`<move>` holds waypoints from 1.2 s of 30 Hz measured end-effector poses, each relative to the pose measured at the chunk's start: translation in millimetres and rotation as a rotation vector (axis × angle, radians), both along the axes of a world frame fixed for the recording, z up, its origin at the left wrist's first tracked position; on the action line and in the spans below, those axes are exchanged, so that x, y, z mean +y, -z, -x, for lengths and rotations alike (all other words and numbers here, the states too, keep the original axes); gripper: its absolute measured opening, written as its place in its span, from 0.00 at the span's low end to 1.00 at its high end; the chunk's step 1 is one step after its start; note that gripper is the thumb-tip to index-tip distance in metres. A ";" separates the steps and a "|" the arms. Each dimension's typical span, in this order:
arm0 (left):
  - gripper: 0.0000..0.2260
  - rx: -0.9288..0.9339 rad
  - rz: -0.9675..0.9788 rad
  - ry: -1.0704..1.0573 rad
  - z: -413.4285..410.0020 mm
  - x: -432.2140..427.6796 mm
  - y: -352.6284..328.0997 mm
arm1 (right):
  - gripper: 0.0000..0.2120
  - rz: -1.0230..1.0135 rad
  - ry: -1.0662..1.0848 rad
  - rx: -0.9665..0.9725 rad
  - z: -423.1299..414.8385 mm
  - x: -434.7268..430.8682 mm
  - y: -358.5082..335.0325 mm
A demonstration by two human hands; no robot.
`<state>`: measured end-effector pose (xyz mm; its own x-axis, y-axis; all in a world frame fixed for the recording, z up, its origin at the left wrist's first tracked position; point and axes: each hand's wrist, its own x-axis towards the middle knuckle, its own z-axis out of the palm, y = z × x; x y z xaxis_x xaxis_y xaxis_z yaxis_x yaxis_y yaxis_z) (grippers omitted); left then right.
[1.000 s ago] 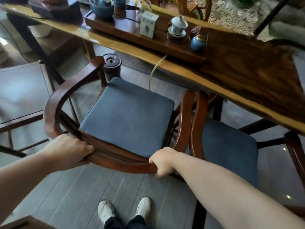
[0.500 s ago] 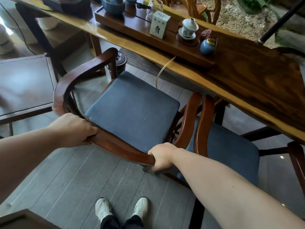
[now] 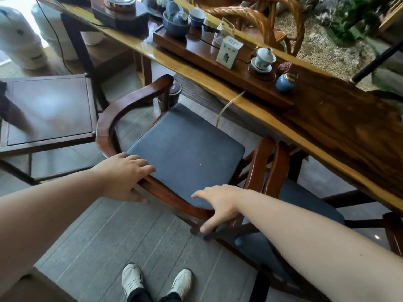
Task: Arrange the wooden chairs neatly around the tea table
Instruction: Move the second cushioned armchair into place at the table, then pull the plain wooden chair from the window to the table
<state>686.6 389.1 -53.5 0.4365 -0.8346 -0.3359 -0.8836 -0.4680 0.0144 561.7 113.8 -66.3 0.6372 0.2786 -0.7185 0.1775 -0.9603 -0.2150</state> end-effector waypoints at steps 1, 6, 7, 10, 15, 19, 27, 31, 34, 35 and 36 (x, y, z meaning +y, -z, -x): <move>0.41 -0.008 0.035 -0.013 2.4 0.8 -6.1 | 0.48 -0.030 0.012 -0.053 -4.3 1.4 -7.0; 0.33 -0.207 0.168 -0.152 8.1 23.4 -44.2 | 0.40 -0.105 -0.050 -0.334 -42.6 22.7 -41.9; 0.31 -0.246 0.170 -0.185 6.6 28.8 -49.4 | 0.39 -0.107 -0.071 -0.386 -51.5 29.4 -47.9; 0.29 -0.315 0.155 -0.313 4.2 56.5 -61.7 | 0.39 -0.120 -0.142 -0.532 -74.9 59.5 -66.5; 0.31 -0.354 0.081 -0.445 -5.4 115.1 -71.6 | 0.39 -0.154 -0.236 -0.659 -111.0 117.0 -87.1; 0.32 -0.366 0.032 -0.544 -27.6 159.2 -76.0 | 0.40 -0.155 -0.276 -0.694 -146.5 160.8 -90.8; 0.31 -0.364 0.028 -0.625 -100.9 252.8 -94.3 | 0.41 -0.200 -0.238 -0.694 -230.0 246.3 -82.2; 0.30 -0.373 0.016 -0.672 -128.9 298.5 -105.1 | 0.40 -0.198 -0.238 -0.693 -266.9 287.2 -79.7; 0.29 -0.387 0.043 -0.705 -150.9 330.8 -110.5 | 0.39 -0.220 -0.262 -0.690 -297.5 319.1 -81.1; 0.29 -0.386 0.050 -0.710 -158.8 340.0 -111.3 | 0.39 -0.225 -0.270 -0.695 -308.7 328.0 -80.2; 0.29 -0.388 0.057 -0.715 -166.0 347.5 -112.0 | 0.39 -0.224 -0.277 -0.698 -319.3 335.6 -79.0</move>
<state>852.5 736.6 58.5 0.9468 -0.3214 -0.0168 -0.3186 -0.9286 -0.1903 881.0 449.4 12.7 0.8071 0.5842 -0.0851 0.5695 -0.8084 -0.1486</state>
